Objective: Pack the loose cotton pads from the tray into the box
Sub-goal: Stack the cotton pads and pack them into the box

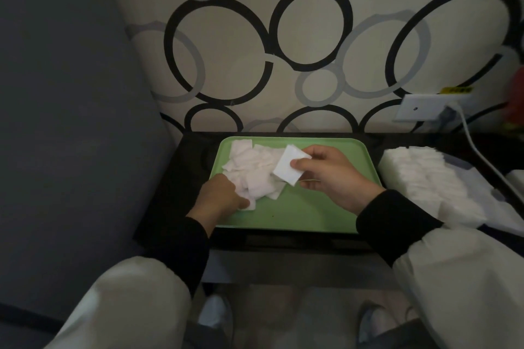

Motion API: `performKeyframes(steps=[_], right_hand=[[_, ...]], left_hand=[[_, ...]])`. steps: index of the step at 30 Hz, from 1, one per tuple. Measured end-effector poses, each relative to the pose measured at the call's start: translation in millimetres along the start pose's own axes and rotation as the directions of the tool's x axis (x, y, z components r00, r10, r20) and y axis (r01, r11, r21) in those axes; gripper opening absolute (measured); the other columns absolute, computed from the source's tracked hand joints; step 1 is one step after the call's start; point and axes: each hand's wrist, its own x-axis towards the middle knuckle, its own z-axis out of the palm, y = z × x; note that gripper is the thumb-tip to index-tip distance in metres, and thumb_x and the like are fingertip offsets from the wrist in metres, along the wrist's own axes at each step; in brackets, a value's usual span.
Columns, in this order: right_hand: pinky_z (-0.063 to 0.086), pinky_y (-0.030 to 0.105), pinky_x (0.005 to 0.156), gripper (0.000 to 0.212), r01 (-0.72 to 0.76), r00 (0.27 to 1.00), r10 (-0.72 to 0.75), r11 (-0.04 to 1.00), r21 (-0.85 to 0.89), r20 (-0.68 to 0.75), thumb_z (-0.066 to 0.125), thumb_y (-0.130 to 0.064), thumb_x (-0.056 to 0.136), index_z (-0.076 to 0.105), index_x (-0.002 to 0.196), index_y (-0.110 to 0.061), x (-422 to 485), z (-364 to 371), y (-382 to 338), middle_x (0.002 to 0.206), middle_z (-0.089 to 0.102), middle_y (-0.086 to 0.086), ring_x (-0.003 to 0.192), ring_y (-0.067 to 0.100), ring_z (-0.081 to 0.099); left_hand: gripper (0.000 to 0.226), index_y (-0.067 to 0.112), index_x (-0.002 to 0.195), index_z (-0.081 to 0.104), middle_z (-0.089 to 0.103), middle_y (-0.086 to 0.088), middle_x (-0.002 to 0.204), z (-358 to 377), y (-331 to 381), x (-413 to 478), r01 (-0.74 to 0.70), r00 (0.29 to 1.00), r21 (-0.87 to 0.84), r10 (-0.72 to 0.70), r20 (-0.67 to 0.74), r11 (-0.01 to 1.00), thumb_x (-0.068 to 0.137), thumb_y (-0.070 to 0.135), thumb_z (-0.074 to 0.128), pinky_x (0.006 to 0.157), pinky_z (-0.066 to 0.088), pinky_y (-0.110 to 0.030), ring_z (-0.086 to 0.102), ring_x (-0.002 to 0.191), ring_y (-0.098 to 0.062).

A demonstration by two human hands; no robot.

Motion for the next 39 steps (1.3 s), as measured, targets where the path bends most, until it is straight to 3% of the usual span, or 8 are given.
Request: performKeyframes(steps=[5,8,13,16,20,26,32,39], right_hand=[[0.051,0.035,0.074,0.007,-0.016,1.000,0.016,0.999,-0.029,0.011,0.066,-0.004,0.089,0.061,0.089,-0.010,3.0,-4.8,2.9,0.096,0.068,0.012,0.087,0.027,0.064],[0.052,0.041,0.079,0.009,-0.048,0.999,0.049,0.997,-0.061,0.015,0.065,-0.002,0.089,0.060,0.087,-0.010,4.9,-3.6,4.4,0.098,0.067,0.014,0.088,0.028,0.065],[0.058,0.036,0.075,0.009,-0.122,0.990,0.127,0.990,-0.072,0.065,0.062,0.002,0.090,0.060,0.099,-0.001,2.5,4.0,6.5,0.103,0.068,0.023,0.091,0.035,0.066],[0.062,0.034,0.072,0.023,-0.152,0.979,0.154,0.988,-0.023,0.136,0.065,0.002,0.089,0.059,0.111,0.003,1.7,7.8,6.9,0.105,0.071,0.024,0.091,0.035,0.071],[0.061,0.032,0.073,0.017,-0.174,0.957,0.159,0.984,0.040,0.243,0.063,0.004,0.090,0.059,0.105,-0.002,1.5,13.1,7.4,0.097,0.073,0.017,0.085,0.027,0.073],[0.062,0.034,0.075,0.021,-0.166,0.961,0.137,0.980,0.106,0.239,0.062,0.004,0.090,0.058,0.110,-0.001,2.4,15.3,7.2,0.107,0.069,0.021,0.090,0.030,0.072],[0.062,0.033,0.074,0.024,-0.175,0.958,0.151,0.981,0.080,0.244,0.061,0.003,0.091,0.060,0.115,0.003,1.3,12.0,6.2,0.104,0.072,0.022,0.089,0.031,0.073],[0.061,0.036,0.078,0.020,-0.165,0.957,0.161,0.986,-0.004,0.243,0.060,-0.002,0.092,0.063,0.112,0.000,1.3,8.8,6.1,0.102,0.072,0.022,0.090,0.033,0.073]], left_hand=[[0.033,0.010,0.089,0.062,0.060,-0.015,0.106,-22.5,-9.0,3.0,0.080,0.994,-0.379,-0.044,0.102,0.922,0.070,-0.004,0.084,0.066,0.060,-0.035,0.066,0.092,-0.029],[0.035,0.012,0.097,0.066,0.064,-0.016,0.115,-32.3,-14.2,-1.7,0.028,0.996,-0.563,0.028,0.091,0.826,0.071,-0.004,0.083,0.071,0.058,-0.033,0.068,0.097,-0.029],[0.043,0.008,0.120,0.062,0.071,-0.015,0.112,-31.2,0.6,-17.0,0.028,0.972,-0.848,0.183,0.145,0.529,0.081,-0.007,0.071,0.071,0.058,-0.025,0.073,0.090,-0.019],[0.040,0.015,0.119,0.065,0.072,-0.009,0.105,-24.4,8.3,-24.8,0.006,0.954,-0.829,0.246,0.173,0.559,0.085,-0.007,0.066,0.067,0.053,-0.026,0.069,0.085,-0.017],[0.031,0.016,0.113,0.066,0.074,-0.006,0.101,-17.6,15.6,-27.1,-0.041,0.945,-0.795,0.281,0.165,0.605,0.087,-0.001,0.066,0.067,0.050,-0.027,0.067,0.085,-0.017],[0.016,0.020,0.101,0.073,0.076,0.003,0.087,-11.4,15.6,-25.7,-0.216,0.940,-0.568,0.326,0.098,0.794,0.086,0.014,0.074,0.064,0.045,-0.026,0.064,0.074,-0.009],[0.014,0.013,0.095,0.070,0.070,0.004,0.077,-6.7,19.8,-26.3,-0.337,0.922,-0.469,0.388,0.014,0.816,0.084,0.007,0.075,0.052,0.044,-0.014,0.060,0.057,0.004],[0.020,0.027,0.081,0.067,0.069,0.008,0.076,4.8,21.2,-23.1,-0.457,0.889,-0.235,0.447,-0.099,0.858,0.076,0.010,0.076,0.063,0.047,-0.020,0.056,0.061,0.001]])
